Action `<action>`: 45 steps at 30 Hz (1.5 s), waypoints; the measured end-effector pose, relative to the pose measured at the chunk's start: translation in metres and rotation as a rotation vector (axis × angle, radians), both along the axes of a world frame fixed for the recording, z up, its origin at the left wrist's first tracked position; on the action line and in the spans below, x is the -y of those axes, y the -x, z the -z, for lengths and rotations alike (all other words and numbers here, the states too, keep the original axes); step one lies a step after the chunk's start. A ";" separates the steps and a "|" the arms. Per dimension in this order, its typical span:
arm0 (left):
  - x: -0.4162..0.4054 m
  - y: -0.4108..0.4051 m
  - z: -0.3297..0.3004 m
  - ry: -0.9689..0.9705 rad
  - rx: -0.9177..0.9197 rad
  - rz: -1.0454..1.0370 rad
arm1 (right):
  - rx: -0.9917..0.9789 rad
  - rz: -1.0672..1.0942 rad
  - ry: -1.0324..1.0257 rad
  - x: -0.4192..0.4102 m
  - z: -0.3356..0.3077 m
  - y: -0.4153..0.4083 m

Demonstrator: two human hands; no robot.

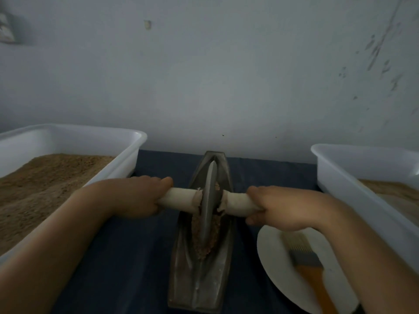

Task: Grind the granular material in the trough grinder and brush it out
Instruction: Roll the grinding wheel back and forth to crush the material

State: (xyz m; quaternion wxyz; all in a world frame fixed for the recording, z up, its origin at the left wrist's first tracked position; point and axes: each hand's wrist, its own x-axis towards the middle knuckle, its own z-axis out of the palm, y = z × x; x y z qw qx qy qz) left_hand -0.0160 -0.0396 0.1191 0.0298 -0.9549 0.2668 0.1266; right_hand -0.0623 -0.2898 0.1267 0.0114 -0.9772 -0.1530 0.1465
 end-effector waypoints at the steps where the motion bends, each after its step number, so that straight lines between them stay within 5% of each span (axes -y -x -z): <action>1: 0.002 -0.003 0.003 0.003 0.049 -0.013 | 0.024 0.013 -0.008 0.000 0.002 -0.003; 8: 0.012 -0.039 0.048 0.206 0.687 -0.044 | 0.534 0.074 0.031 0.005 0.037 -0.045; 12: 0.015 -0.048 0.060 0.356 0.863 -0.016 | 0.735 0.069 -0.014 0.009 0.048 -0.060; 18: 0.009 -0.049 0.064 0.311 0.728 -0.055 | 0.759 0.043 0.058 0.002 0.044 -0.055; 23: 0.006 -0.031 0.044 0.159 0.580 -0.023 | 0.395 0.062 0.032 0.001 0.028 -0.032; 28: 0.004 -0.004 0.011 -0.050 0.200 0.002 | 0.079 0.011 -0.002 -0.002 0.006 -0.004; 33: 0.002 0.001 0.000 -0.061 0.002 -0.001 | 0.012 -0.007 0.015 -0.004 0.000 0.001; 45: 0.017 -0.045 0.053 0.192 0.732 -0.078 | 0.680 0.071 0.023 0.009 0.046 -0.055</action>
